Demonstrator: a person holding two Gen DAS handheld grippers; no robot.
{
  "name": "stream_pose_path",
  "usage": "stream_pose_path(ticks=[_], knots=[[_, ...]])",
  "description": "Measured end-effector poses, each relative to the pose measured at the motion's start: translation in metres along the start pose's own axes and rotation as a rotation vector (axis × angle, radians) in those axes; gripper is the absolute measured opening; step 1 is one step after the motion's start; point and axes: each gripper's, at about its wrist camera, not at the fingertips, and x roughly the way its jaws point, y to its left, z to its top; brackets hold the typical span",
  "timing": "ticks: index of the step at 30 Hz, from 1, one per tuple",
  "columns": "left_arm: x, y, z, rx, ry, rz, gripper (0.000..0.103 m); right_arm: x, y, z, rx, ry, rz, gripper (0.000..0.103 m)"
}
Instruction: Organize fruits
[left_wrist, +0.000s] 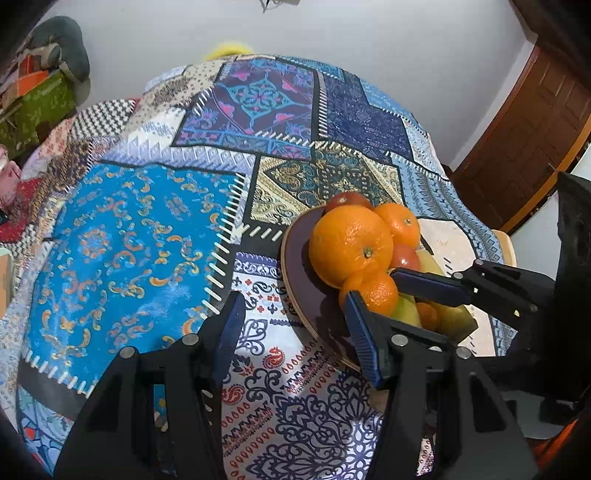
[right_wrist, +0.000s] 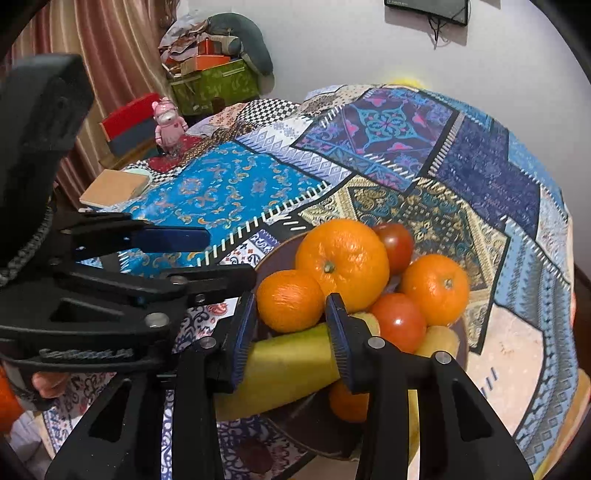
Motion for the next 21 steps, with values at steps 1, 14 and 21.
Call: stream_pose_path(ticks=[1, 14, 21], knots=[[0.001, 0.001, 0.000, -0.003, 0.002, 0.003, 0.056, -0.001, 0.000, -0.001, 0.003, -0.002, 0.003, 0.036], [-0.059, -0.021, -0.006, 0.055, -0.102, 0.042, 0.056, -0.063, -0.001, -0.006, 0.055, -0.118, -0.016, 0.037], [-0.117, -0.046, -0.027, 0.116, -0.196, 0.054, 0.056, -0.103, 0.000, -0.035, 0.123, -0.160, -0.047, 0.039]])
